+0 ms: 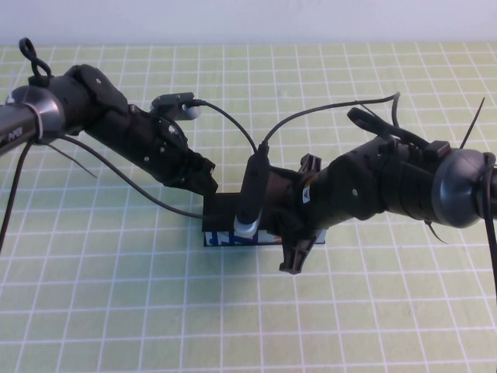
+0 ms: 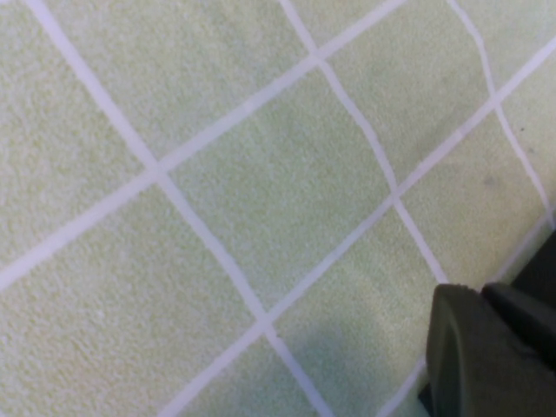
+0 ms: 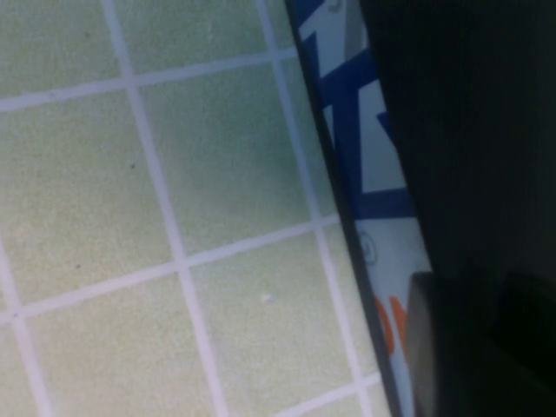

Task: Take glasses out of glasses case
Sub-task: Pick up the glasses from the glasses case

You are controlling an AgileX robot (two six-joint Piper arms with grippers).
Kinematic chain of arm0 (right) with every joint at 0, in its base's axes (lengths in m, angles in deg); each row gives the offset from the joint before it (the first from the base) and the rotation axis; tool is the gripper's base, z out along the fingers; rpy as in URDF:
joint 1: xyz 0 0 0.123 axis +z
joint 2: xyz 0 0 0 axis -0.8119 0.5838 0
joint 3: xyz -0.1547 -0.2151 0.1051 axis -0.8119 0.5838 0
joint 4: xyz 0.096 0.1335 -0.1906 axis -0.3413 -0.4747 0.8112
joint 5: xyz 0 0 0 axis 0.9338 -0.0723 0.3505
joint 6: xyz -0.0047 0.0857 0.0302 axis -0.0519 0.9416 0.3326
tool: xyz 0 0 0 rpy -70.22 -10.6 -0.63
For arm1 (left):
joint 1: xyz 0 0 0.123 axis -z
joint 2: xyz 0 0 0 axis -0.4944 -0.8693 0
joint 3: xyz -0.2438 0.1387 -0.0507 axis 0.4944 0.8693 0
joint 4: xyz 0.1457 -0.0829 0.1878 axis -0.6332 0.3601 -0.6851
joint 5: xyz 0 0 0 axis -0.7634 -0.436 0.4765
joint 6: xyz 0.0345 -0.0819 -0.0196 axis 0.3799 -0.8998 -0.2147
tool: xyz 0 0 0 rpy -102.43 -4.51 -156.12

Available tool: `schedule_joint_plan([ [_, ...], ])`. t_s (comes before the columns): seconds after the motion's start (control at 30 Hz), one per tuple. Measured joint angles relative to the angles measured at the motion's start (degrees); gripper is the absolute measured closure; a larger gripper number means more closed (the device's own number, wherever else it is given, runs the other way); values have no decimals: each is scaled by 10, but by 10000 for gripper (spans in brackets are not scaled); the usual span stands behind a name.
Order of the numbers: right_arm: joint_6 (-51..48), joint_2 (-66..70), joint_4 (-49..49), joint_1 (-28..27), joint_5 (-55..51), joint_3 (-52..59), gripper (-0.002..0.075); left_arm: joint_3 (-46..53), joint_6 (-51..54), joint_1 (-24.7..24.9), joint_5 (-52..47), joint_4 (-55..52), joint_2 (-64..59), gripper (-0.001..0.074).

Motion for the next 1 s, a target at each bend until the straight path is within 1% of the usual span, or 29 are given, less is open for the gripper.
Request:
schedule_joint_plan([
  [0.07,22,0,18,2,-2,-1,666,0,0,0,2,0,0,739],
  [0.13,56,0,44,5,-3,-3,692,-1,0,0,5,1,0,739],
  [0.27,120,-8,88,6,-13,-3,713,-1,0,0,4,1,0,739],
  [0.43,144,-33,98,4,-20,-2,736,-1,1,-5,-2,1,33,739],
  [0.53,147,-48,99,4,-20,-2,739,-1,4,-14,-2,1,75,739],
  [0.63,157,-60,103,4,-19,-2,741,19,53,-21,0,17,127,739],
  [0.77,164,-64,101,4,-12,-2,741,84,156,-21,-1,114,169,739],
  [0.83,169,-64,90,4,-10,-2,741,114,188,-21,0,151,173,739],
  [0.9,172,-64,81,4,-8,-2,738,130,204,-21,19,159,170,739],
  [0.97,173,-64,77,4,-8,-2,712,136,211,-21,56,161,164,739],
  [1.0,173,-64,75,4,-8,-2,686,136,213,-21,73,163,157,739],
])
